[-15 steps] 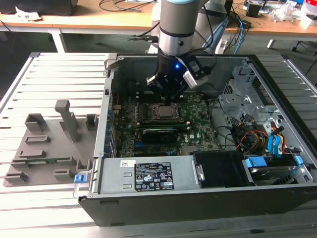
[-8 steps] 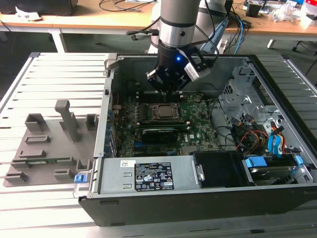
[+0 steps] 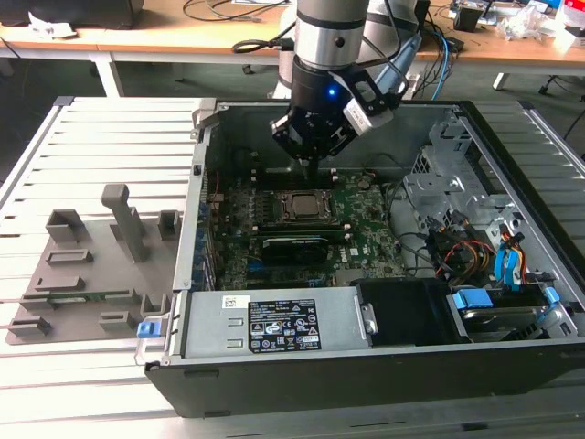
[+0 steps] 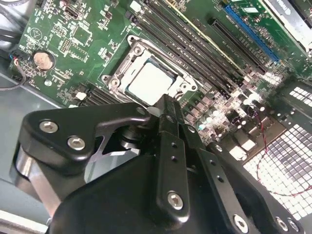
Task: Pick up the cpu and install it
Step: 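Install the second cpu locking lever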
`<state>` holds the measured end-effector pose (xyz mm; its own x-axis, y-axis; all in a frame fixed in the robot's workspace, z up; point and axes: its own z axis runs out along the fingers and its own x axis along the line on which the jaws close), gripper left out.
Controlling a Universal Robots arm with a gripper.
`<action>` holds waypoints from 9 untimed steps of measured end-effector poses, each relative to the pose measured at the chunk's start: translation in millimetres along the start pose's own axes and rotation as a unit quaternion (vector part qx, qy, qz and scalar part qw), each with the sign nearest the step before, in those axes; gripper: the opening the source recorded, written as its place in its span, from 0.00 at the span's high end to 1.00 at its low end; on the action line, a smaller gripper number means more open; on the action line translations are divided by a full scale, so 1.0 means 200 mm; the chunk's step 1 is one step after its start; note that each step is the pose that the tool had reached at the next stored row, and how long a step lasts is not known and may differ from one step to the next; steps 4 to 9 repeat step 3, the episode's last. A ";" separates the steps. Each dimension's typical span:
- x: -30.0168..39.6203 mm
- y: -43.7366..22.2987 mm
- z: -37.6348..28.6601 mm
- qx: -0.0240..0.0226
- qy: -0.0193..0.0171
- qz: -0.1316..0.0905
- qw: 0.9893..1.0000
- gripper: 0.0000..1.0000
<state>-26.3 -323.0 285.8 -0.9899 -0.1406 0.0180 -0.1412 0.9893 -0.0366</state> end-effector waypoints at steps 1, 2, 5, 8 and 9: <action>0.000 0.000 0.000 0.000 0.000 0.000 1.000 0.89; 0.000 0.000 0.000 0.000 0.000 0.000 1.000 0.89; 0.000 0.000 0.000 0.000 0.000 0.000 1.000 0.89; 0.000 0.000 0.000 0.000 0.000 0.000 1.000 0.89; 0.000 0.000 0.000 0.000 0.000 0.000 1.000 0.89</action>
